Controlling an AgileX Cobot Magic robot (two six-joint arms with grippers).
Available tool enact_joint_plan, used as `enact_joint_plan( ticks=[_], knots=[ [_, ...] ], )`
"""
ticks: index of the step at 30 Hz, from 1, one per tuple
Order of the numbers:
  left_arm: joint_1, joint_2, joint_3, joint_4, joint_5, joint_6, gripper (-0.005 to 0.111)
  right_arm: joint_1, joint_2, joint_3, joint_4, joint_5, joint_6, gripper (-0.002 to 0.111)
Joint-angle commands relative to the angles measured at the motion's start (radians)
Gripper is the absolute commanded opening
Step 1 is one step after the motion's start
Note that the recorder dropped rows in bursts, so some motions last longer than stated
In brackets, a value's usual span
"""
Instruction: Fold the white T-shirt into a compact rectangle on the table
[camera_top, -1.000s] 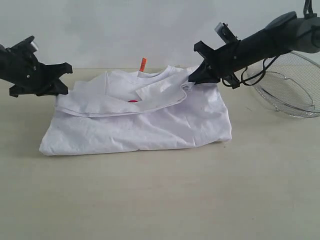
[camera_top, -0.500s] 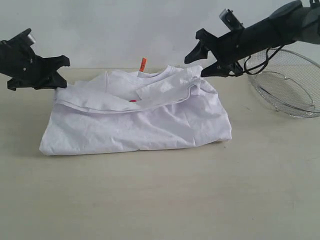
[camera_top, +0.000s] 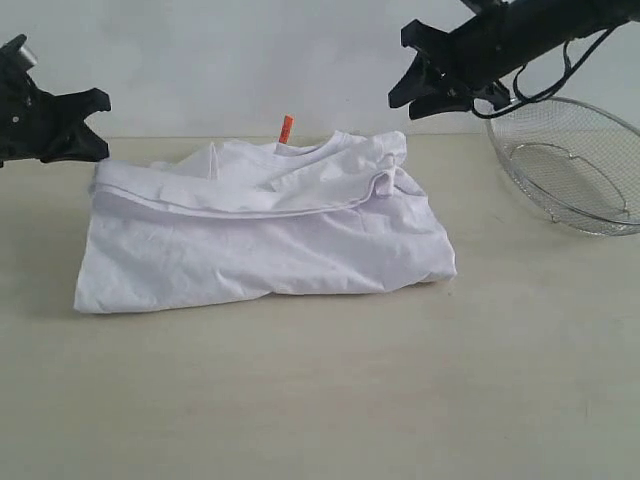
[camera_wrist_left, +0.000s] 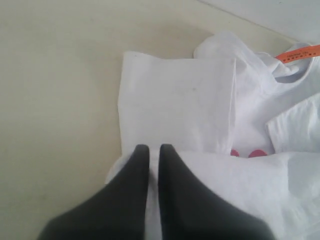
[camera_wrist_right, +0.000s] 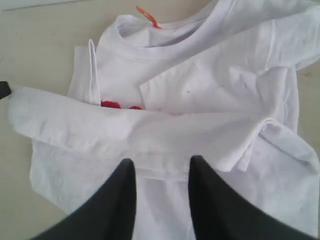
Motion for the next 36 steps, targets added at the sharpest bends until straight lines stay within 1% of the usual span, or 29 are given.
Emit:
enact_joint_plan(
  ticks=[1, 4, 7, 10, 12, 14, 16, 19, 23, 26, 32, 36],
  knots=[
    [-0.003, -0.011, -0.008, -0.018, -0.004, 0.004, 0.005, 0.03, -0.016, -0.005, -0.014, 0.107, -0.055, 0.013],
    [-0.003, -0.012, -0.008, -0.018, 0.012, 0.004, 0.005, 0.08, -0.016, -0.005, -0.054, 0.159, -0.073, -0.001],
    [0.001, -0.032, -0.008, -0.02, 0.041, 0.004, 0.005, 0.136, -0.016, -0.005, -0.117, 0.141, -0.058, 0.0],
    [0.001, -0.057, -0.008, -0.02, 0.155, 0.011, 0.005, 0.176, -0.009, -0.002, -0.24, 0.129, 0.013, 0.0],
    [-0.021, -0.059, -0.008, -0.013, 0.237, 0.066, 0.005, 0.194, 0.014, -0.002, -0.332, 0.129, 0.049, 0.0],
    [-0.055, -0.053, -0.008, 0.019, 0.221, 0.078, 0.005, 0.203, 0.046, -0.002, -0.378, 0.124, 0.072, 0.0],
    [-0.082, -0.05, -0.008, 0.044, 0.196, 0.04, 0.005, 0.205, 0.077, -0.002, -0.371, 0.118, 0.08, 0.0],
    [-0.133, -0.05, -0.008, 0.057, 0.198, 0.04, 0.005, 0.207, 0.124, -0.002, -0.331, 0.091, 0.078, 0.0],
    [-0.193, -0.039, -0.008, 0.099, 0.18, 0.016, 0.005, 0.207, 0.178, -0.002, -0.22, 0.079, 0.015, 0.0],
    [-0.23, -0.009, -0.008, 0.101, 0.172, 0.012, 0.005, 0.226, 0.202, -0.002, -0.195, 0.045, -0.007, 0.0],
    [-0.267, 0.065, -0.008, 0.097, 0.124, 0.004, 0.005, 0.266, 0.247, -0.002, -0.187, -0.04, -0.034, 0.0],
    [-0.288, 0.093, -0.008, 0.104, 0.132, 0.004, 0.005, 0.277, 0.255, -0.002, -0.18, -0.098, -0.034, 0.0]
  ],
)
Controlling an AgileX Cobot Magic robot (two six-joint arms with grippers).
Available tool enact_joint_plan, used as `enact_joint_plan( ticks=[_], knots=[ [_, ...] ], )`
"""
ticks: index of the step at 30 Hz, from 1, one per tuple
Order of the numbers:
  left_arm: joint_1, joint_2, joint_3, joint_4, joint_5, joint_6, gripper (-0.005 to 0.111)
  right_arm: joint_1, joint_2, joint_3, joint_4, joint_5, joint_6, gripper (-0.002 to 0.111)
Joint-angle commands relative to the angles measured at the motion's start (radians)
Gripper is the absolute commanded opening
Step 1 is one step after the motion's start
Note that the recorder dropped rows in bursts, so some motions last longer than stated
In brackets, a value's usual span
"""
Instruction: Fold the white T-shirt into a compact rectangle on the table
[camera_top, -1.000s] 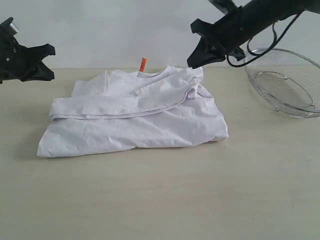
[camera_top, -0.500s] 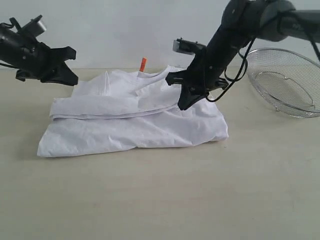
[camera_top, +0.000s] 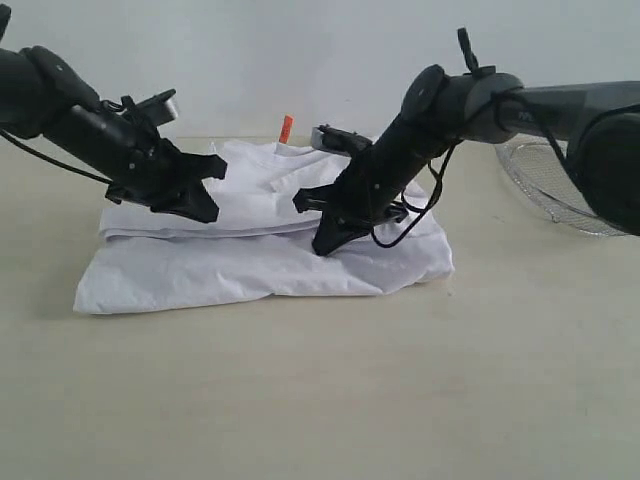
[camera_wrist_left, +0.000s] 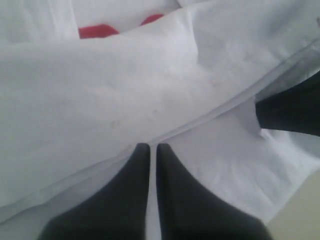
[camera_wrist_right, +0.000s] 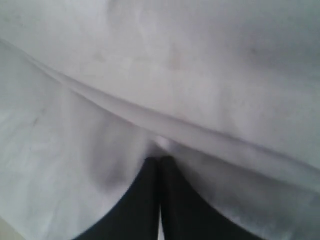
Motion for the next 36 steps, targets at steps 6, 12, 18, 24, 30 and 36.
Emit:
enact_joint_plan(
  ticks=[6, 12, 18, 24, 30, 36],
  knots=[
    [-0.022, 0.035, -0.004, 0.011, 0.0, -0.01, 0.005, 0.009, 0.016, -0.004, 0.02, -0.162, -0.01, 0.0],
    [-0.022, 0.035, -0.004, 0.011, 0.016, -0.013, 0.005, 0.009, 0.016, -0.006, 0.043, -0.297, 0.003, 0.0],
    [-0.022, 0.035, -0.004, 0.012, 0.028, -0.013, 0.005, 0.009, -0.004, -0.006, 0.147, -0.442, 0.024, 0.0],
    [-0.022, 0.035, -0.004, 0.012, 0.028, -0.013, 0.005, 0.007, -0.029, -0.082, 0.206, -0.674, 0.024, 0.0],
    [-0.022, 0.035, -0.004, 0.012, 0.025, -0.019, 0.005, -0.006, -0.029, -0.203, 0.176, -0.583, 0.024, 0.0],
    [-0.022, 0.035, -0.004, 0.012, 0.0, -0.019, 0.005, -0.008, -0.029, -0.212, 0.075, -0.368, 0.031, 0.0]
  ],
)
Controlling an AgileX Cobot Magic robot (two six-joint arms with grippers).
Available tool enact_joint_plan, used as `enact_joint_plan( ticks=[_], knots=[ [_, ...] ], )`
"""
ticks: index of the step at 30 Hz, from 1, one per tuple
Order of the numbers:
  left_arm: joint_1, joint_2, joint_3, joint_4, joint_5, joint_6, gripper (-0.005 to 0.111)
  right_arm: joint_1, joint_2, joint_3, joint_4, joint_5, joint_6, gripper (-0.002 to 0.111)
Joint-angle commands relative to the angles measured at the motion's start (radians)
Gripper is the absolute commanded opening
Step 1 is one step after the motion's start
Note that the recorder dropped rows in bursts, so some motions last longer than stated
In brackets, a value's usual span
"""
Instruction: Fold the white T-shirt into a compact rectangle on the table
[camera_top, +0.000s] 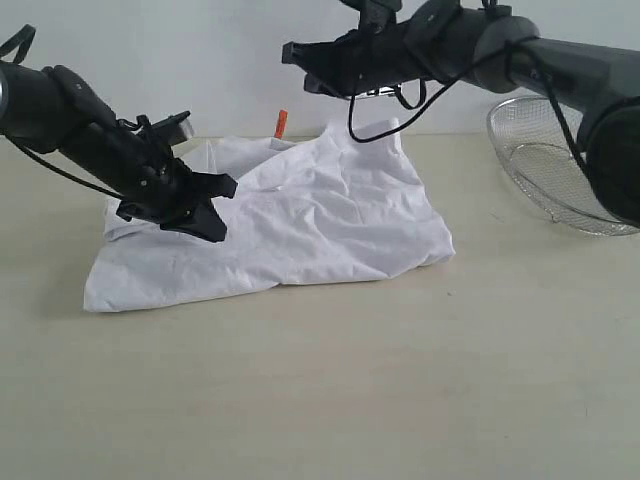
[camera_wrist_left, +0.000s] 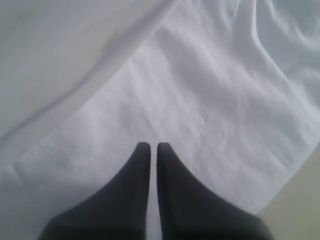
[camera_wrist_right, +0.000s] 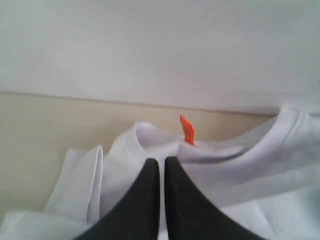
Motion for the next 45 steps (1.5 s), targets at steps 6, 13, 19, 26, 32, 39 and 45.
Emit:
enact_joint_plan(
  ticks=[6, 13, 19, 26, 32, 39, 45],
  knots=[
    [-0.002, -0.004, -0.004, 0.035, -0.107, -0.017, 0.005, -0.007, -0.005, 0.003, -0.136, 0.293, 0.011, 0.0],
    [-0.002, -0.001, -0.02, 0.061, -0.222, -0.029, 0.005, -0.003, -0.005, 0.003, -0.136, 0.35, -0.01, 0.0],
    [-0.002, -0.001, -0.123, 0.2, -0.327, -0.128, 0.005, -0.003, -0.005, 0.003, -0.136, 0.363, -0.01, 0.0],
    [0.012, -0.001, -0.311, 0.349, -0.253, -0.246, 0.005, -0.003, -0.005, 0.003, -0.14, 0.394, -0.01, 0.0],
    [0.027, -0.003, -0.346, 0.353, 0.102, -0.245, 0.005, -0.003, 0.005, 0.003, -0.178, 0.441, -0.01, 0.0],
    [-0.013, 0.003, -0.318, 0.381, 0.307, -0.178, 0.005, -0.003, 0.032, 0.003, -0.191, 0.445, -0.01, 0.0],
    [-0.032, 0.08, -0.317, 0.53, 0.248, -0.22, 0.005, -0.003, 0.032, 0.003, -0.191, 0.451, -0.01, 0.0]
  ],
)
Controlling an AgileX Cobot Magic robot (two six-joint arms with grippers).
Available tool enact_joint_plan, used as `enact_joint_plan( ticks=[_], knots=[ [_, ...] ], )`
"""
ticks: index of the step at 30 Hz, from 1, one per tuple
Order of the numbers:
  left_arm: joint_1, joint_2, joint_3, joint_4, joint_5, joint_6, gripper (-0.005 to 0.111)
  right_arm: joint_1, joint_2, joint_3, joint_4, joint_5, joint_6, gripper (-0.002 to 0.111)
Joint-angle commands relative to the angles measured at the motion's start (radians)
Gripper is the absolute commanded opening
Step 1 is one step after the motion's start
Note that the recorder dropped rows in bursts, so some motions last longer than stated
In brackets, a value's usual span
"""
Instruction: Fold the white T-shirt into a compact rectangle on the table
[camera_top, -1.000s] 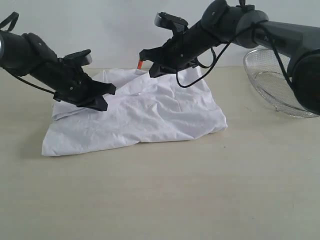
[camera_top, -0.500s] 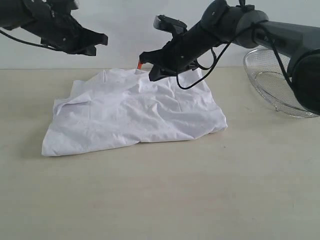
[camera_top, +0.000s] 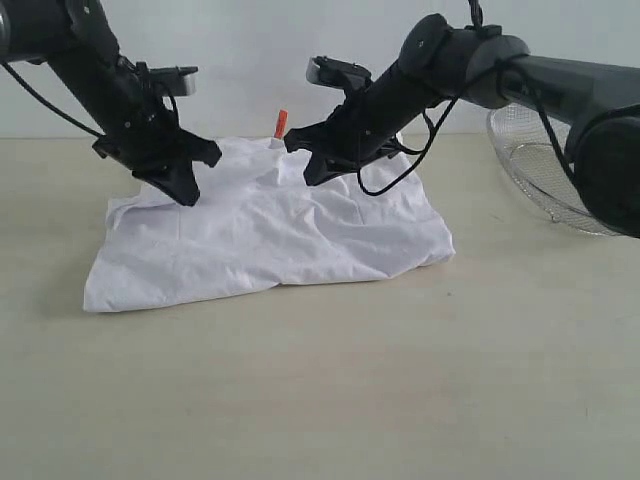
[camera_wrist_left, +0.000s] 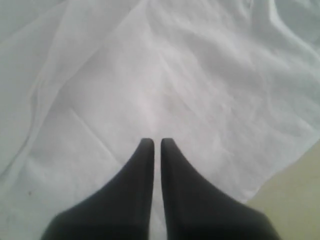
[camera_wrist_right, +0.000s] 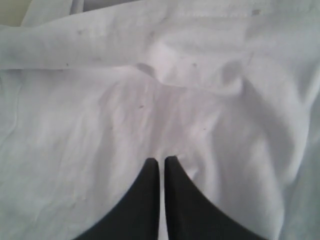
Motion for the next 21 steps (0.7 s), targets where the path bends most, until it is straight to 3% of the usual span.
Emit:
enact_joint_plan(
  ticks=[1, 4, 14, 16, 18, 19, 21],
  knots=[
    [-0.011, 0.068, 0.005, 0.161, -0.073, -0.055, 0.005, -0.001, -0.003, 0.002, -0.004, 0.008, -0.009, 0.0],
    [-0.011, 0.096, 0.005, 0.244, -0.112, -0.096, 0.005, -0.001, -0.003, 0.002, -0.004, 0.019, -0.014, 0.0],
    [-0.011, 0.103, 0.005, 0.271, -0.196, -0.096, 0.005, -0.001, -0.003, 0.002, -0.004, 0.032, -0.025, 0.0],
    [-0.011, 0.103, 0.005, 0.344, -0.284, -0.135, 0.005, -0.001, -0.003, 0.002, -0.004, 0.032, -0.025, 0.0],
    [-0.011, 0.103, -0.046, 0.522, -0.45, -0.282, 0.005, -0.001, -0.003, 0.002, -0.004, 0.032, -0.025, 0.0],
    [-0.011, 0.103, -0.136, 0.636, -0.437, -0.406, 0.005, -0.001, -0.003, 0.002, -0.004, 0.037, -0.025, 0.0],
    [-0.011, 0.101, -0.275, 0.681, -0.29, -0.453, 0.005, -0.001, -0.003, 0.002, -0.002, 0.05, -0.025, 0.0]
  ],
)
